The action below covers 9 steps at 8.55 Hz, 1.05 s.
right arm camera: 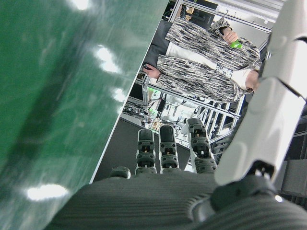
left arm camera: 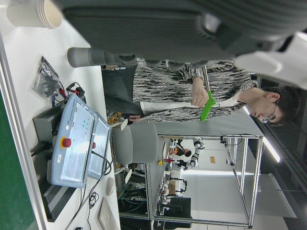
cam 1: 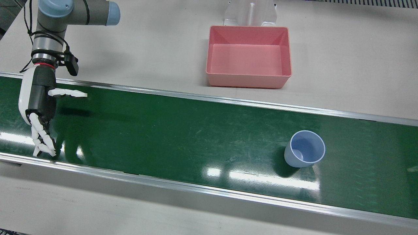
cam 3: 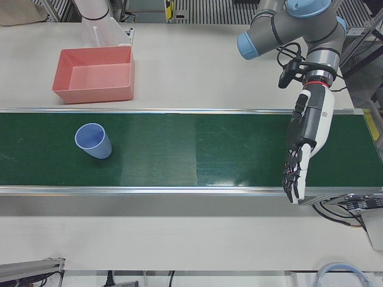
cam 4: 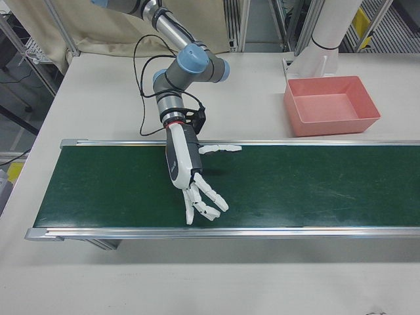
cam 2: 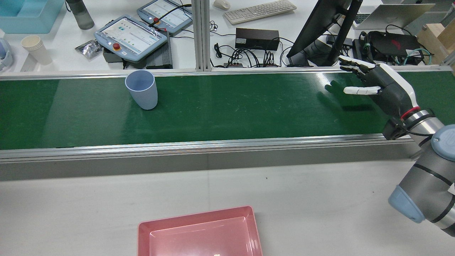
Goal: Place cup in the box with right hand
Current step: 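Lower the open right hand toward the belt in the cup's path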
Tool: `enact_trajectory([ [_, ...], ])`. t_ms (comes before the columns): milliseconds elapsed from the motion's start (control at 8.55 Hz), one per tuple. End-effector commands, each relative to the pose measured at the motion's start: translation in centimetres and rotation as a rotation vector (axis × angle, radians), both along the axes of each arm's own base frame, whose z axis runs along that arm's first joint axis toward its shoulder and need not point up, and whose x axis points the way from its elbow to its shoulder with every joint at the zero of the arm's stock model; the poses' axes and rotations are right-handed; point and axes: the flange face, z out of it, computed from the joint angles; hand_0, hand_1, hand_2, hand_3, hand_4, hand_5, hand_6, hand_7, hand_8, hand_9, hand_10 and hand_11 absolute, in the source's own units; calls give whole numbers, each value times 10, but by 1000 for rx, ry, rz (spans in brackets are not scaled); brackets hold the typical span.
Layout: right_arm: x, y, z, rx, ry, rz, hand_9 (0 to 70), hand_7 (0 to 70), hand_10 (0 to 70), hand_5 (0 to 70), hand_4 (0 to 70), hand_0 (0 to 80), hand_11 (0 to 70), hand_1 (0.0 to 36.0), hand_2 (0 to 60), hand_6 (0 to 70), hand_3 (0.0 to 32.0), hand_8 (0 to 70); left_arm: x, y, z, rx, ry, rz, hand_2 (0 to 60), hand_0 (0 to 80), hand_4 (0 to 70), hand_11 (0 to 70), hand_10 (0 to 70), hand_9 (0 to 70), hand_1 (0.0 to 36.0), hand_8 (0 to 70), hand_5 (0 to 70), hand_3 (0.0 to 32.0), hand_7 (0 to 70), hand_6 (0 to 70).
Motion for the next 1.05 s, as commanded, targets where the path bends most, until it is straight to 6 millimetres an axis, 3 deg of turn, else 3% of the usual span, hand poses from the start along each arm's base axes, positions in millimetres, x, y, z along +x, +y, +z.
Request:
enact_trajectory([
  [0,-6,2,-2,3,-4,-4,193,315,0,51,0,466,0,140,97,68,18,122,0,0,0,0,0,0,0,0,0,0,0,0,0,0,0,0,0,0],
  [234,-16,5,-3,5,-2,-22,195,320,0,50,0,466,0,139,96,69,16,122,0,0,0,0,0,0,0,0,0,0,0,0,0,0,0,0,0,0],
  [936,-16,5,-1,-2,-4,-1,197,328,0,49,2,466,0,140,102,71,10,122,0,0,0,0,0,0,0,0,0,0,0,0,0,0,0,0,0,0],
])
